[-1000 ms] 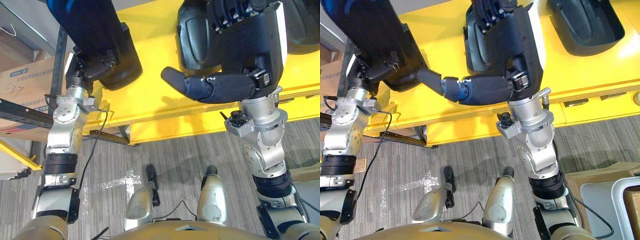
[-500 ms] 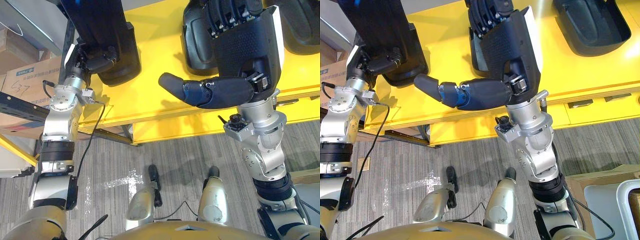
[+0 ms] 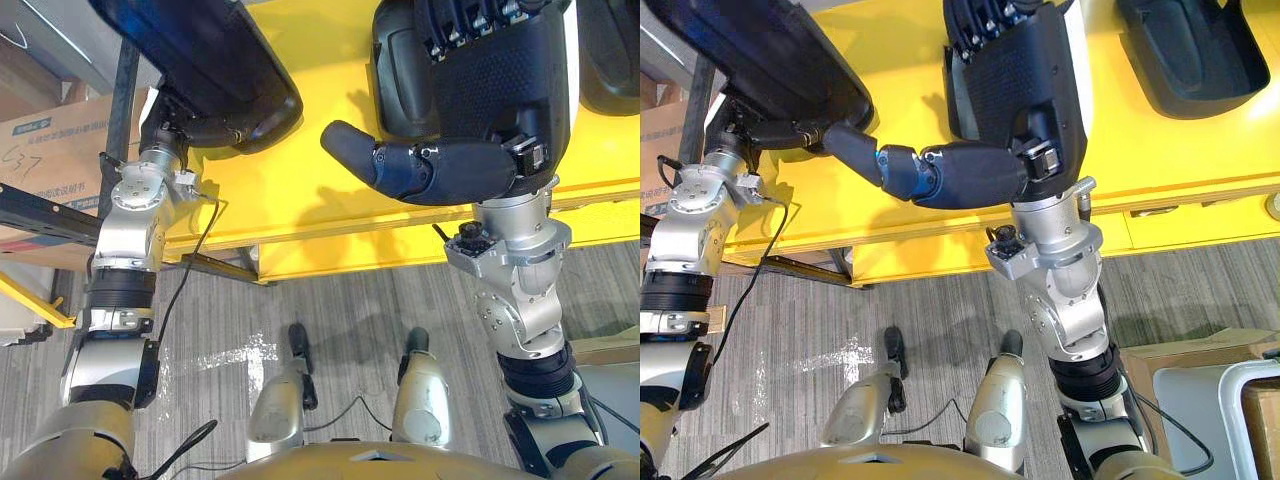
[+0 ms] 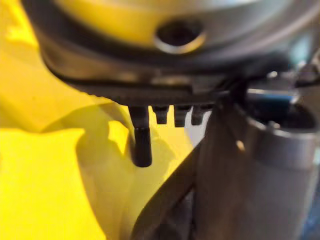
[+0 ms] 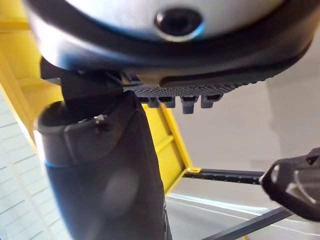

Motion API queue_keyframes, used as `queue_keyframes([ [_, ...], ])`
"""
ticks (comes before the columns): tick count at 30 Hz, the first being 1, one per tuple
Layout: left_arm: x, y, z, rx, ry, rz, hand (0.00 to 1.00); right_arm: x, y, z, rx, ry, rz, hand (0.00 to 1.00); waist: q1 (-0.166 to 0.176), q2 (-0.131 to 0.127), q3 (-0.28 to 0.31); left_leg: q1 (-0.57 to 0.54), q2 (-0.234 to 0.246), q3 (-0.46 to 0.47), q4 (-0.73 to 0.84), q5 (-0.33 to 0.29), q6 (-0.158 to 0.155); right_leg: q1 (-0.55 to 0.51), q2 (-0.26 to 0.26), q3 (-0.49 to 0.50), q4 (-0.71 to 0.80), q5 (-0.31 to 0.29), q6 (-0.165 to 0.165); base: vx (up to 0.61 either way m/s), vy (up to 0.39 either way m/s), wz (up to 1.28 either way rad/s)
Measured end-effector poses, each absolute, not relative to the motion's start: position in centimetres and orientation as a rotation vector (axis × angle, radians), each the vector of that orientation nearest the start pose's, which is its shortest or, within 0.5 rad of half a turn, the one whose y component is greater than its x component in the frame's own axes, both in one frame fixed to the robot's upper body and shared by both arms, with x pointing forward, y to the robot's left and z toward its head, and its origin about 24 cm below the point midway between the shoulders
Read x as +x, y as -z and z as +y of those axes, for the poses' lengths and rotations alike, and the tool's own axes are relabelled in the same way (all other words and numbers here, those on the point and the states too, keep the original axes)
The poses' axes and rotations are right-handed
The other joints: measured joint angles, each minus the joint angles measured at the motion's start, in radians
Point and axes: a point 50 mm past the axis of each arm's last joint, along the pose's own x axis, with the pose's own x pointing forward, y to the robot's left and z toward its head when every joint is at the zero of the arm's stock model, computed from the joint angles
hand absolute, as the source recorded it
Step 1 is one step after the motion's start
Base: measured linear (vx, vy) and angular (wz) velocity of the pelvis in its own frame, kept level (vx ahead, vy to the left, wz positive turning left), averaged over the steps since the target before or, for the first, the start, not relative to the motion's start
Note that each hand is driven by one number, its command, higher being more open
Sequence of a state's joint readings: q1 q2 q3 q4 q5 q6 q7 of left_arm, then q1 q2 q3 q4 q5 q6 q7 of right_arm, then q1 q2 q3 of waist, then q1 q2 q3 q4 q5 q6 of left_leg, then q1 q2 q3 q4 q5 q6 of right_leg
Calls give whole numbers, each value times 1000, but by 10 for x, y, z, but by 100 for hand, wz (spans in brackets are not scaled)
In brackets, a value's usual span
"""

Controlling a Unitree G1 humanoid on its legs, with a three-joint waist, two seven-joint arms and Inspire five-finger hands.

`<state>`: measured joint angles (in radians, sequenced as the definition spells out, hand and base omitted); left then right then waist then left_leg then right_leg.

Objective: Walk over and take three plastic housings, then place them on the shelf

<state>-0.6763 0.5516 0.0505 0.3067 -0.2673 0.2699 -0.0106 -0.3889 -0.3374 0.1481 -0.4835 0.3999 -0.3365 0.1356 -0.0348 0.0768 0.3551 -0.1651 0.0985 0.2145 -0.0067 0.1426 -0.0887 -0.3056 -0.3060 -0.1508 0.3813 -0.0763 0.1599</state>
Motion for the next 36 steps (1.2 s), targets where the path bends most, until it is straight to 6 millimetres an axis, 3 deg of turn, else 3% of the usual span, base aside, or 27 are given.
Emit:
queue_keyframes([
  [6, 361, -202, 243, 220, -85, -151, 100, 225, -254, -122, 72, -531, -1098, 100, -1, -18, 10, 1, 0, -4, 0, 1, 1, 7, 1, -5, -8, 1, 0, 0, 0, 0],
  [25, 356, -211, 242, 403, -196, -229, 100, 233, -245, -123, 77, -505, -1049, 100, -23, -32, 19, 39, 0, 1, -31, 15, 2, 31, 7, -4, -18, 3, -4, 2, -10, -1],
  [28, 332, -224, 237, 349, -271, -412, 100, 232, -231, -126, 17, -460, -1002, 100, -23, -43, 25, 49, 1, -2, -35, 15, 2, 38, 10, -5, -17, 4, -4, 34, -42, -1],
  [32, 286, -246, 233, 272, -408, -722, 100, 240, -208, -133, 34, -411, -880, 100, -23, -46, 27, 101, 3, -17, -42, 12, -1, 111, 15, -23, -42, 3, -4, 39, -30, 5],
  [36, 244, -248, 221, 209, -485, -943, 100, 250, -195, -132, 61, -375, -770, 100, -12, -48, 25, 121, 18, -47, -34, 2, -9, 177, 28, -63, -79, 1, -8, -15, -18, 17],
])
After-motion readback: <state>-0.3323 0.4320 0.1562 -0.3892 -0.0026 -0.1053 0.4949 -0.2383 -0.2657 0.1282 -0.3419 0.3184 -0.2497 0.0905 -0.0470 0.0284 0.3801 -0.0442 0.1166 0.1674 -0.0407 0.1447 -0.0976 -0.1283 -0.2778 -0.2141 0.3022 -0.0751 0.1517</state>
